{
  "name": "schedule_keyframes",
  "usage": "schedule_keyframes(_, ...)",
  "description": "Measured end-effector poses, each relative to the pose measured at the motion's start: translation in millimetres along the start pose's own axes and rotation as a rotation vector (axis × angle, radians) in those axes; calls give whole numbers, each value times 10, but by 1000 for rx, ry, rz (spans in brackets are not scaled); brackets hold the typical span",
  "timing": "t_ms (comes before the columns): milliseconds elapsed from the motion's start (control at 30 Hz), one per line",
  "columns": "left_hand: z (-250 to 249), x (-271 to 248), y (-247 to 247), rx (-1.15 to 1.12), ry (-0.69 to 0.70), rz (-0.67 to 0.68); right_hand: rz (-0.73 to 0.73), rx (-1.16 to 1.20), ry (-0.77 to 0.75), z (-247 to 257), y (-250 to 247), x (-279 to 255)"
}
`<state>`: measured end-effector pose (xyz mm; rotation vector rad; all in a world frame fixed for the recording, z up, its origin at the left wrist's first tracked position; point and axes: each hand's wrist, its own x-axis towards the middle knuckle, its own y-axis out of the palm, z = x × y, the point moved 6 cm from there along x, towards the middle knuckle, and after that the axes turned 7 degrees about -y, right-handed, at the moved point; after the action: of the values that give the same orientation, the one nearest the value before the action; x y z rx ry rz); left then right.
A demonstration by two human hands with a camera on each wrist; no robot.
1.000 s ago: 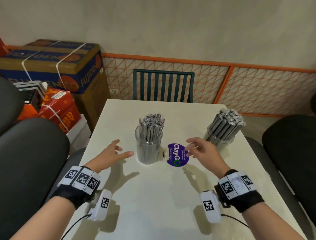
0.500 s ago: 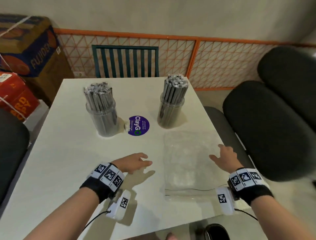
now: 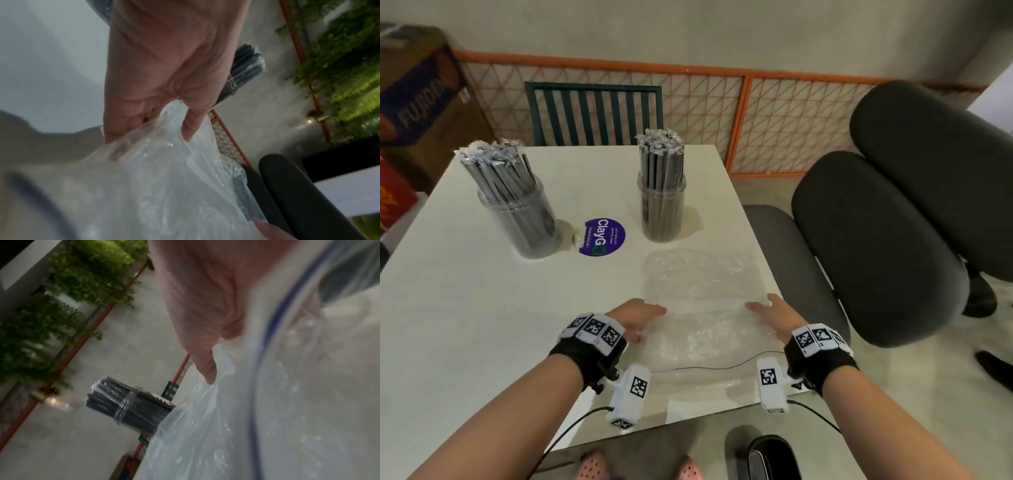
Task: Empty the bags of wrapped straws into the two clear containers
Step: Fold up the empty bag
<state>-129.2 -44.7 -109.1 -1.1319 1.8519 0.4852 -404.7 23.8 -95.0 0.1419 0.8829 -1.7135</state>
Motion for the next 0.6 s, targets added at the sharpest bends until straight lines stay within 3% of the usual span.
schedule_keyframes(133, -47, -151, -74, -69, 117, 60, 78, 249, -22, 22, -34, 69)
schedule_keyframes(300, -110, -306, -191, -270, 215, 123, 301, 533, -124, 252, -62, 13)
schedule_keyframes(433, -179, -447, -209, -342, 295, 174, 234, 573, -71, 286, -162, 129)
schedule_keyframes(600, -128, -483, -302, -529, 150, 234, 405, 645, -343, 726, -206, -11)
